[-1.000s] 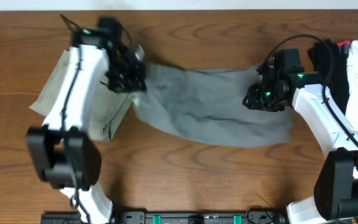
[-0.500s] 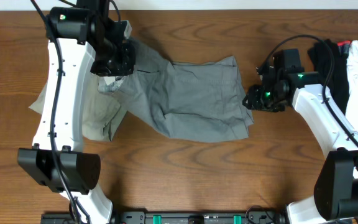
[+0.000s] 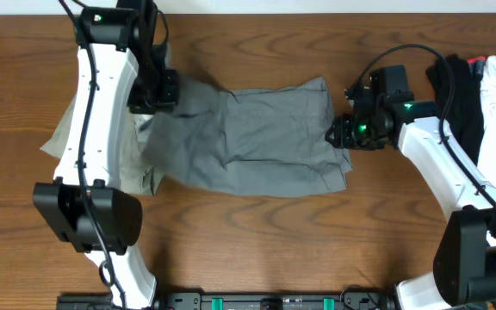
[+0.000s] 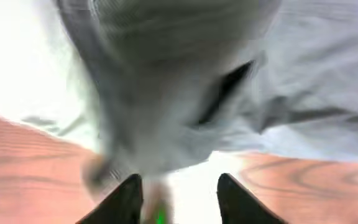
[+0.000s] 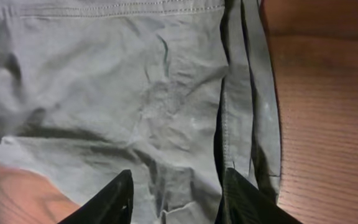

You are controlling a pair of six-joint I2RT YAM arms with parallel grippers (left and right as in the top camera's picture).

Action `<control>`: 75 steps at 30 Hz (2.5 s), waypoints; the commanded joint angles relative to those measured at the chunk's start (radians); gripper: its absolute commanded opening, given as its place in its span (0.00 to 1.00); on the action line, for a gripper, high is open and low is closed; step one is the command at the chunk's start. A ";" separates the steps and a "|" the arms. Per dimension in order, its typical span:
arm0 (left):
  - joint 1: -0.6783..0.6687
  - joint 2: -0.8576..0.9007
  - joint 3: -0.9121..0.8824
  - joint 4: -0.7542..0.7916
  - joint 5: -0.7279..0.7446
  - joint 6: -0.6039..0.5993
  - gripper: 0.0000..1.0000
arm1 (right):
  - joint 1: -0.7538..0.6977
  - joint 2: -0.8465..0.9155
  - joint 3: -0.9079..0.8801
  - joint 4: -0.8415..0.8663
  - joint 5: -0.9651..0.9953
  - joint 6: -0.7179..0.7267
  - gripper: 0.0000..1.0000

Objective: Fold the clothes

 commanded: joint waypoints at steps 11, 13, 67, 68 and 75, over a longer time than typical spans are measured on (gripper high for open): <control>0.195 0.114 -0.113 0.082 -0.003 -0.030 0.66 | 0.054 0.010 -0.006 0.026 -0.056 -0.048 0.54; 0.219 0.122 -0.156 0.116 0.053 -0.024 0.66 | 0.075 0.027 -0.006 0.050 -0.034 -0.048 0.56; -0.054 0.097 -0.750 0.875 0.568 -0.093 0.81 | -0.261 0.356 -0.006 -0.035 0.544 0.161 0.08; -0.060 0.113 -0.750 0.877 0.575 -0.093 0.81 | -0.261 0.356 -0.006 -0.035 0.544 0.161 0.08; -0.125 0.184 -0.750 0.964 0.674 -0.128 0.81 | -0.257 0.356 -0.006 -0.035 0.544 0.161 0.08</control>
